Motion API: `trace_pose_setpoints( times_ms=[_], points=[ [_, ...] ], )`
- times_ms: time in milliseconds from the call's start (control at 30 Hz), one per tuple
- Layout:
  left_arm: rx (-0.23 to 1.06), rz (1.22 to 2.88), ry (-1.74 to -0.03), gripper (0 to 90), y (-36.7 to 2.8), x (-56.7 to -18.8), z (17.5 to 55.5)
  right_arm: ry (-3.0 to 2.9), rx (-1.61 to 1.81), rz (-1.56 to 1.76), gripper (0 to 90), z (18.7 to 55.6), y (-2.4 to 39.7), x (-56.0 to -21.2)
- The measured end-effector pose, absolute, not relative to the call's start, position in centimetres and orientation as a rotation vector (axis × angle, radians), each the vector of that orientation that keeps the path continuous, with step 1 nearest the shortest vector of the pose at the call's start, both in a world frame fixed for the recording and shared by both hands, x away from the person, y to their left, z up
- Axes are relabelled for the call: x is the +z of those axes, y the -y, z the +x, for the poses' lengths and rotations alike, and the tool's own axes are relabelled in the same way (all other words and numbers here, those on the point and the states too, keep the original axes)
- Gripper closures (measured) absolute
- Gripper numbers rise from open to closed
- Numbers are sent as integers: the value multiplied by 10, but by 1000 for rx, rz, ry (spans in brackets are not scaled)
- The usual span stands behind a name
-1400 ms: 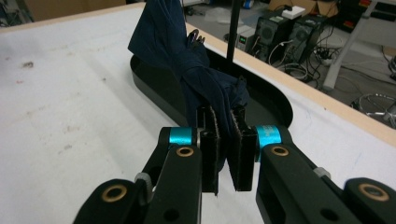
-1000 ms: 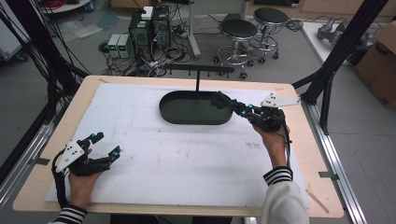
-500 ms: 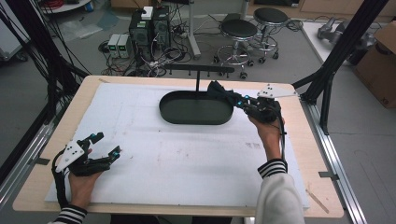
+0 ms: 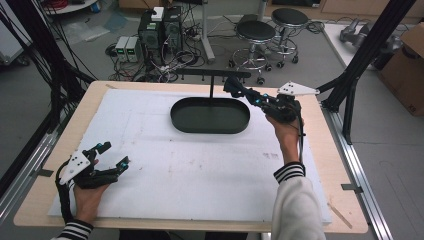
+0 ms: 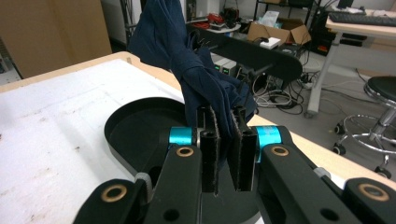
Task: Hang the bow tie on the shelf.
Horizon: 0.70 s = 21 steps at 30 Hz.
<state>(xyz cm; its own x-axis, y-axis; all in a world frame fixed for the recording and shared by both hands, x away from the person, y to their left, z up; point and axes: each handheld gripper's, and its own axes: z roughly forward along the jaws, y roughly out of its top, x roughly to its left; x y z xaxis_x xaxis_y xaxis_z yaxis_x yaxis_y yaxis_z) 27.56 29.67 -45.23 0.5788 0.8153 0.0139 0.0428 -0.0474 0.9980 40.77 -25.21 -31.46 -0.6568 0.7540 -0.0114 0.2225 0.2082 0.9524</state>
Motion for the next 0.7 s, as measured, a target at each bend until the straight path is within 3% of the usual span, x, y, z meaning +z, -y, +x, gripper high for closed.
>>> trace_pose_setpoints(
  times_ms=[700],
  points=[
    [739, 1504, -763, 153, -297, -452, 275, -1972, 1464, 950, 843, 434, 246, -298]
  ],
)
